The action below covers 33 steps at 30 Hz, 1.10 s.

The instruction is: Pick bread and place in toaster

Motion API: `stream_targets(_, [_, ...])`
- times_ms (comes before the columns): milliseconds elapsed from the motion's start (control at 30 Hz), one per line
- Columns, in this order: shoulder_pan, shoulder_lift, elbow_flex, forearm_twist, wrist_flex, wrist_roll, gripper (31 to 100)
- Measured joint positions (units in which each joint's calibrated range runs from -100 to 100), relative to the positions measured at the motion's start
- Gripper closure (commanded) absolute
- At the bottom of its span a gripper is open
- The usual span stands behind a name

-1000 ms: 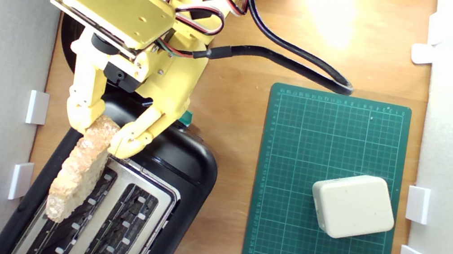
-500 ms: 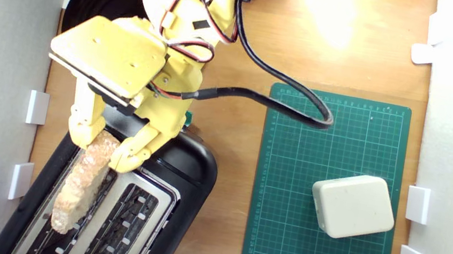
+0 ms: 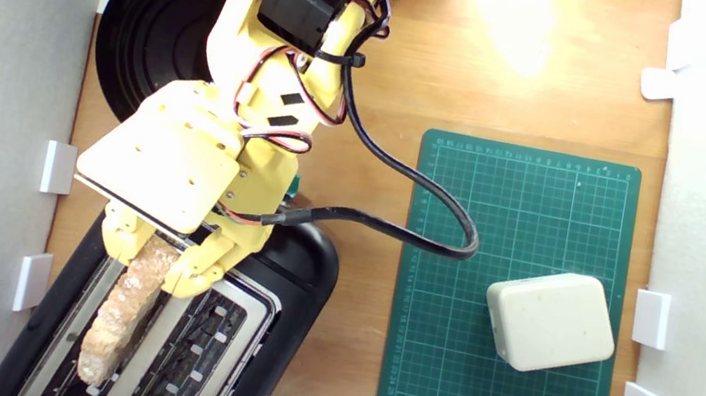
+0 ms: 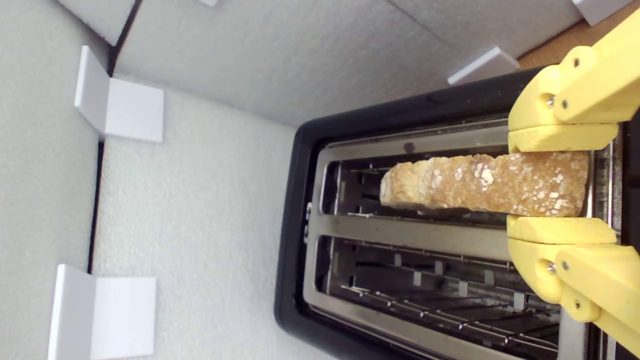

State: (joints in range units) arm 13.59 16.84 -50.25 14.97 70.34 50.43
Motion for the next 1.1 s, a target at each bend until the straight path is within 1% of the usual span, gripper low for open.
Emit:
stream_targets(133, [0.0,1.01,-0.18,0.0,-0.59,0.0,72.3])
stream_targets(167, [0.0,1.01,-0.18,0.0,-0.85,0.0,70.9])
stream_targets(233, [0.0,1.01,-0.18,-0.09,-1.02,0.0,66.0])
stream_targets(367, [0.09,1.01,-0.18,-0.09,-1.02,0.0,52.6])
stream_targets(467, [0.18,1.01,-0.18,0.27,-1.02,0.0,47.0])
stream_targets(533, [0.82,1.01,-0.18,-0.09,-1.02,0.05,46.9])
stream_targets(700, [0.82,0.84,-0.28,0.0,-1.02,1.03,46.9])
stream_targets(800, [0.73,-0.84,-0.18,0.0,-0.76,1.76,46.9])
stream_targets(867, [0.55,-2.27,-0.09,-0.62,-0.34,2.38,46.9])
stream_targets(1033, [0.55,-9.49,0.0,-1.07,-0.42,3.16,46.9])
stream_targets(1100, [0.55,-13.69,0.0,-2.04,-0.42,3.16,46.9])
